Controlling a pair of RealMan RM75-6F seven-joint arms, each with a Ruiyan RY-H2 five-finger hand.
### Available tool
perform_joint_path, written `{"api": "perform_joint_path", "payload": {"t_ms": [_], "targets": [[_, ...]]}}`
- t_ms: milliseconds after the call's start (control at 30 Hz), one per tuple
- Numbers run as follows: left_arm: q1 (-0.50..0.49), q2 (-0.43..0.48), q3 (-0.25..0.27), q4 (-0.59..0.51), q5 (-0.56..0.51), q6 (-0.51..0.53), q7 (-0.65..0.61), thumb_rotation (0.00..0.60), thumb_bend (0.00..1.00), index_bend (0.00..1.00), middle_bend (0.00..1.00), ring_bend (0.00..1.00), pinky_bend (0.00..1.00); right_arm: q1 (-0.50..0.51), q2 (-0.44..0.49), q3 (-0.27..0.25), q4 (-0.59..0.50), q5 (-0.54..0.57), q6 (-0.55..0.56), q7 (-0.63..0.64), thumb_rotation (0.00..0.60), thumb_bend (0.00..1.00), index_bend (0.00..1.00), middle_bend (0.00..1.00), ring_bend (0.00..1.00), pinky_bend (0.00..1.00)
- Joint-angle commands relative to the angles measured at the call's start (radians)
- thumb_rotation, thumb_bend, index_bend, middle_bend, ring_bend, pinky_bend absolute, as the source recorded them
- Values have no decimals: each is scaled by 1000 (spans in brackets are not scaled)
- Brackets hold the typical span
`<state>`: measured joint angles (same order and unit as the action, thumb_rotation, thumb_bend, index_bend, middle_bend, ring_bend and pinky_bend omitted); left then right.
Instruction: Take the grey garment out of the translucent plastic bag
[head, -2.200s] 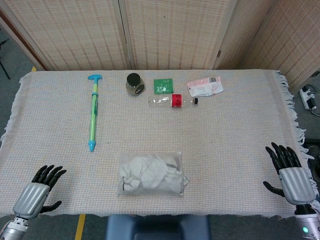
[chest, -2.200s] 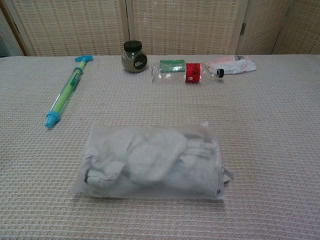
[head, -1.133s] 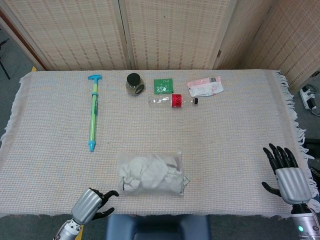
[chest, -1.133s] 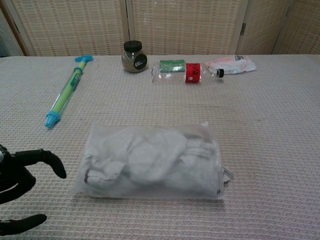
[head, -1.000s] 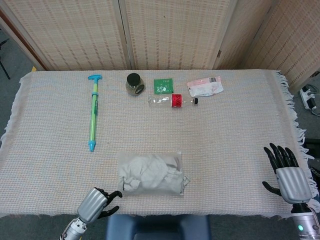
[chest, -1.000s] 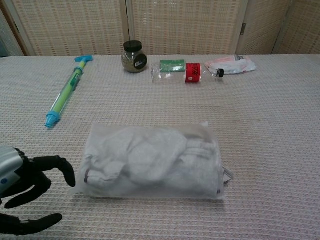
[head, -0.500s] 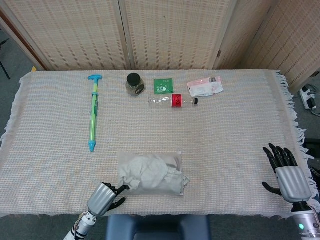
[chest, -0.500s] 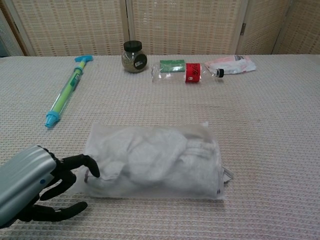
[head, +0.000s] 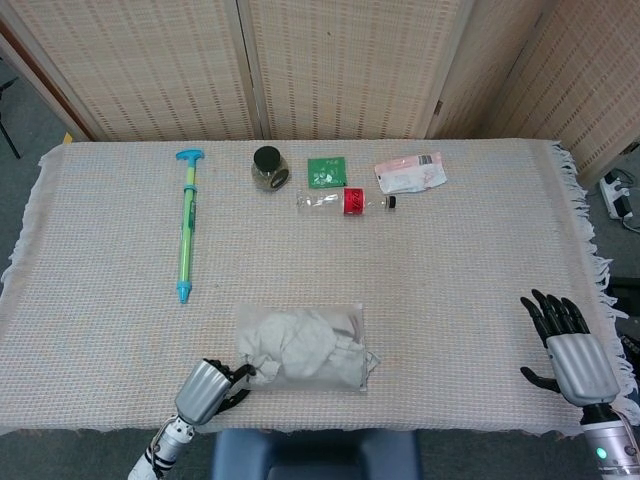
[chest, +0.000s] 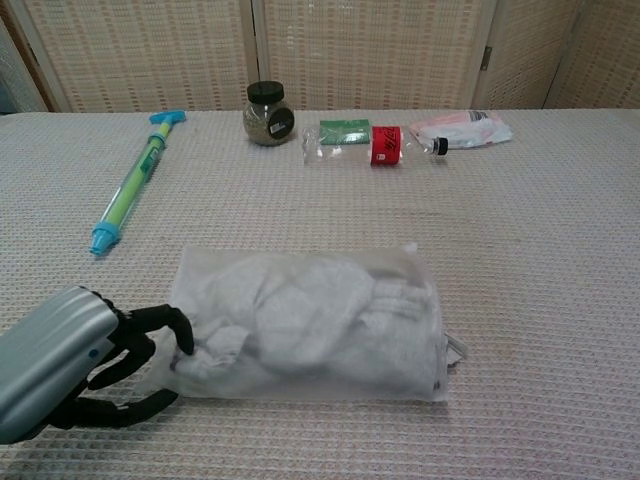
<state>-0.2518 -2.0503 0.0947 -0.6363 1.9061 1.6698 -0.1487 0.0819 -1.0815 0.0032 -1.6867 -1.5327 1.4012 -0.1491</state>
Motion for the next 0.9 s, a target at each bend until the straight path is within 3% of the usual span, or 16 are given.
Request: {"api": "perform_joint_path", "payload": {"t_ms": [33,233,500,667,733,900], "targets": [[-6,-20,8,34,-9,10,-25,600,350,542,1000,1000,1000,1,1,-1,0,-1,-1,0,600,82,0,0,0,0],[-16,-47,13,85,-24,28,-57,600,454,599,1000,1000,1000,6,1,-4,-3,-1,-12,0,600,82,0,0,0,0],[-24,-56,26,113,-35,51,-69,600,516,680,1000,1000,1000,12,-7,-11,-3,-6,-24,-14,600,81,0,0,0,0],[-27,-39,33,99,-42,60,-71,600,550,727,1000,1000,1000,39,-74,-15,51,-60,-35,5,600,98,0,0,0,0],[-32,-28,35,86,-43,63,-63,600,559,741,1000,1000,1000,61,-129,-23,109,-103,-48,48,600,120,39,0,0,0],[-44,5,36,36,-54,40,-33,600,560,749,1000,1000,1000,119,-260,-44,236,-204,-64,163,600,200,344,0,0,0]]}}
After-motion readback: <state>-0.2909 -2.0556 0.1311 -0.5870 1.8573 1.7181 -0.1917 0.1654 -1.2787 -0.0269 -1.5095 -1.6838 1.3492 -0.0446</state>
